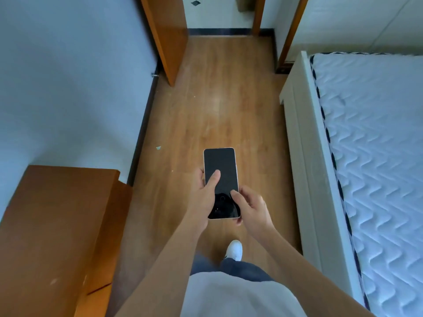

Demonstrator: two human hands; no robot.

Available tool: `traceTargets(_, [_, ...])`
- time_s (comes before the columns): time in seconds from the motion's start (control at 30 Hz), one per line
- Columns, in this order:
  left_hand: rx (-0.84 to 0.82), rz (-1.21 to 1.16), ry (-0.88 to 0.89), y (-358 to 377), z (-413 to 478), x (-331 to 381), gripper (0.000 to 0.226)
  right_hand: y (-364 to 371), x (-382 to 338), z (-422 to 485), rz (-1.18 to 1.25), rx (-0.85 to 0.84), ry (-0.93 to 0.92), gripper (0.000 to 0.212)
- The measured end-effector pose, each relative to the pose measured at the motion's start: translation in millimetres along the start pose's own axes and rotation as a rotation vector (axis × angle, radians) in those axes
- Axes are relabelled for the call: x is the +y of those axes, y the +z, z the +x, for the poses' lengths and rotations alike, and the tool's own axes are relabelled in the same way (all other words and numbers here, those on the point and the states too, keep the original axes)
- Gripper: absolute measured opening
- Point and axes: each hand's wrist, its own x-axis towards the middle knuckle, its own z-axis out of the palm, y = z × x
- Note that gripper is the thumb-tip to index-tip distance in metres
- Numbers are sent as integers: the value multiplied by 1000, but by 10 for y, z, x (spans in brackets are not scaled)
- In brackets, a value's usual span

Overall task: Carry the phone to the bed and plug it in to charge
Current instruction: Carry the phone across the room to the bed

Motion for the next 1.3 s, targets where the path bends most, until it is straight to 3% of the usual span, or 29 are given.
traceTargets(0.4, [-117,29,17,610,1254,783,13,-305,-619,1243,63,120,-43,16])
traceTargets(0.9, [-259,93,30,994,3474,2419,13,-311,-1985,3527,99,248,-24,24])
traceTargets(1.3, [-313,150,26,1660,4679,2980,20,-751,-2402,4726,133,334,3,25])
